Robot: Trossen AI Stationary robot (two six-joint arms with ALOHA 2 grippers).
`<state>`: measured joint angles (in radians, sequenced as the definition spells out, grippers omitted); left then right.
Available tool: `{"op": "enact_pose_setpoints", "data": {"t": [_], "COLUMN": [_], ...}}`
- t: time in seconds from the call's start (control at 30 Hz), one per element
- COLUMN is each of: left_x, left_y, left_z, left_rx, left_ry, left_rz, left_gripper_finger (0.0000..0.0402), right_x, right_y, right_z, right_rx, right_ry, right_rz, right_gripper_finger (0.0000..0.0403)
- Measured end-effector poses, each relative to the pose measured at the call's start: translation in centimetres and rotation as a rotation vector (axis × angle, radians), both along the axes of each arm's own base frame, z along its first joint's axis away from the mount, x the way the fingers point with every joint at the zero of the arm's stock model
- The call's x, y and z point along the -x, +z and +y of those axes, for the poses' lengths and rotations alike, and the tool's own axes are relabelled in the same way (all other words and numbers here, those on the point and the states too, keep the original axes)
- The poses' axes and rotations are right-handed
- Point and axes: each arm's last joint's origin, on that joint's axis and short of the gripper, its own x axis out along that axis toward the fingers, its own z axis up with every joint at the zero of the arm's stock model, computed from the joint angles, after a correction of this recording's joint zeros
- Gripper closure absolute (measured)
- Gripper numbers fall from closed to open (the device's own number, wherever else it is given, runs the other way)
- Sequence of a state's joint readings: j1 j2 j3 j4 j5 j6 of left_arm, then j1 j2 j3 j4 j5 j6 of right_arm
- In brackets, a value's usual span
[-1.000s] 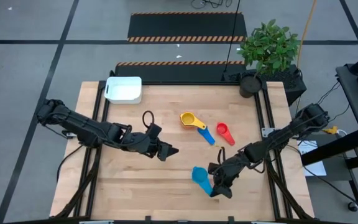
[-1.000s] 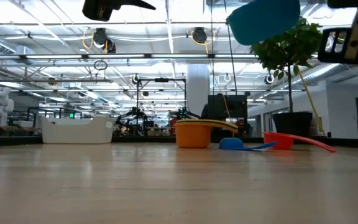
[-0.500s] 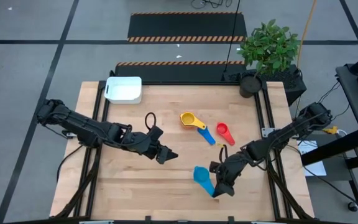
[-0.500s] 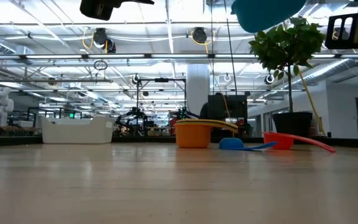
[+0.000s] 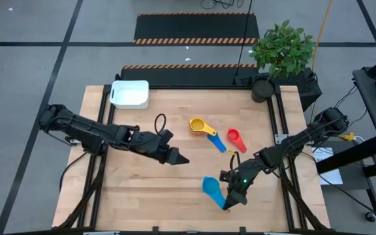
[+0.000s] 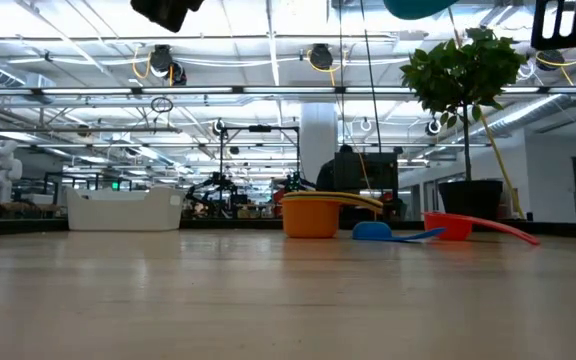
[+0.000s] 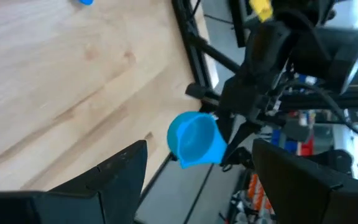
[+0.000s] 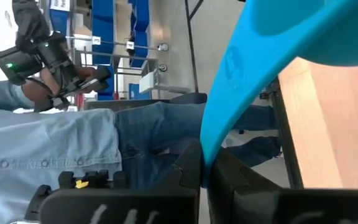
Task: Nest measuring cups in basket
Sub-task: Stack the light blue measuring cup into the yellow measuring cup
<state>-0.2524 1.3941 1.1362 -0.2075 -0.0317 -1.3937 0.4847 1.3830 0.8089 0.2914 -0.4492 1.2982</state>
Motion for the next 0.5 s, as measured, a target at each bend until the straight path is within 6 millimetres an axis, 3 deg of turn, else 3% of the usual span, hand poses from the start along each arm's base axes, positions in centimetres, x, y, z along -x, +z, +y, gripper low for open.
{"op": "enact_pose_setpoints", "data": {"t": [0.27,0.5], "left_x": [-1.9,-3.4], "left_y": [-1.4,-2.2], "left_z": [1.7,1.5], "left_rx": [0.032,0.059], "left_ry": [-0.027,-0.126], "left_rz": [0.017,-0.042], "left_gripper_finger": [0.0108,0.0108], "right_x": [0.0,-0.5], "right_y": [-0.1,0.2], "right_z": [-0.2,-0.9], "right_rx": [0.027,0.044], "right_ry": [0.036,0.05], "right_rz": [-0.031,-0.106], "right_gripper_finger": [0.0403,0.0403]}}
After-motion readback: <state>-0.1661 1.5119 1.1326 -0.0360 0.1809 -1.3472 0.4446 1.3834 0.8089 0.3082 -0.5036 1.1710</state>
